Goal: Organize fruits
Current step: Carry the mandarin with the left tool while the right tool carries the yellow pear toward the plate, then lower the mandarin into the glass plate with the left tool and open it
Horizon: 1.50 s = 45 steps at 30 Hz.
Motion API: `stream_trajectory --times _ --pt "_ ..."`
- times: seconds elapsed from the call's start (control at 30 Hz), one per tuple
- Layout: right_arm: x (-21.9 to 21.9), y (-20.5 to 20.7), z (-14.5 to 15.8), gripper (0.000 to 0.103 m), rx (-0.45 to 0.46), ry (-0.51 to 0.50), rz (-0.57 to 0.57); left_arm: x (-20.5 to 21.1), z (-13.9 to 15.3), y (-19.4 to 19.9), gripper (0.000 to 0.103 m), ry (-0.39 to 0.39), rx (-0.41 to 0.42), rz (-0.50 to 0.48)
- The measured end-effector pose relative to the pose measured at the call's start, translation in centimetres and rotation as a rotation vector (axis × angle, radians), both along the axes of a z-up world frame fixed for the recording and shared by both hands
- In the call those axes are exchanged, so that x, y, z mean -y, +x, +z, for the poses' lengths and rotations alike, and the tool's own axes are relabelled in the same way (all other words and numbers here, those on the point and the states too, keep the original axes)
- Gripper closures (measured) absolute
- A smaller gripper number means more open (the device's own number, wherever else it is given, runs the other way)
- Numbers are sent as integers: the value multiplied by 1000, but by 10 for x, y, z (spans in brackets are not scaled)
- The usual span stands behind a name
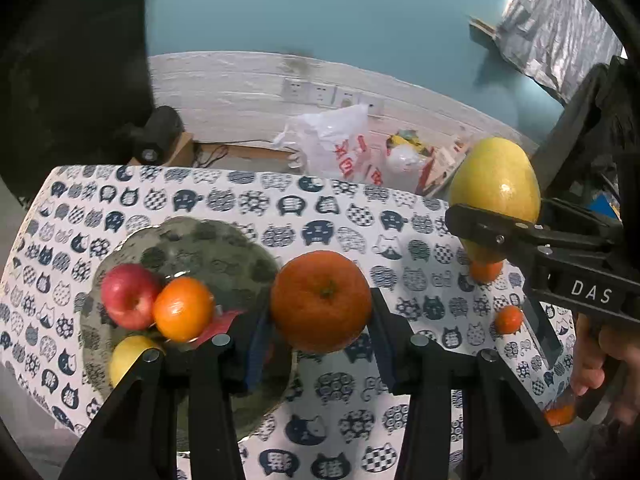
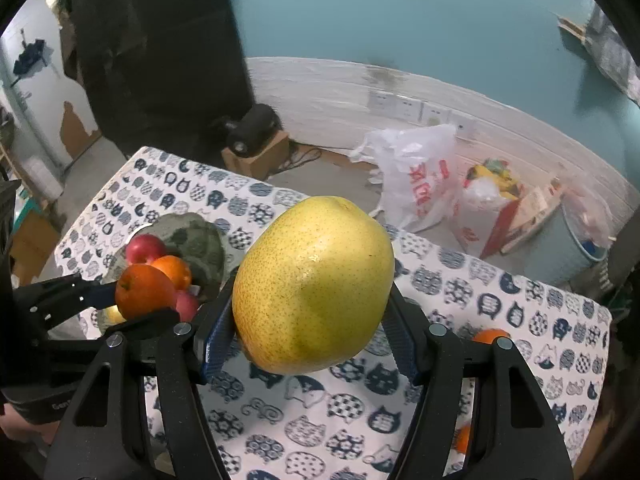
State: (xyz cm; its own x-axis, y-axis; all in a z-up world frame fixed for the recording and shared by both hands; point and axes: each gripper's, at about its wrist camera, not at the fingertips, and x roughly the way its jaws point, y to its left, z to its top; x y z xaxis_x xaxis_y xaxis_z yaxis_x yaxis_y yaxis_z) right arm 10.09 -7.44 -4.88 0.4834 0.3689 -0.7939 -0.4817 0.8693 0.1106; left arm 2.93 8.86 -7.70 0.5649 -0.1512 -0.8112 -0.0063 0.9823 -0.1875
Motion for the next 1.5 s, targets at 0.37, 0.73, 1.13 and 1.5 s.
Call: stream_trajectory --times 0.37,0.73,1.13,1.5 --pt "-42 1 -7 36 -26 11 55 -36 -7 -13 57 0 -15 61" --pt "-79 2 -11 36 -43 21 103 -66 -26 -25 57 -2 -61 116" --pt "-113 0 -29 36 -78 -3 151 -77 -54 -33 57 -18 -138 133" --pt "-132 -1 -47 36 -102 -30 182 -83 -62 -31 54 -20 -162 144"
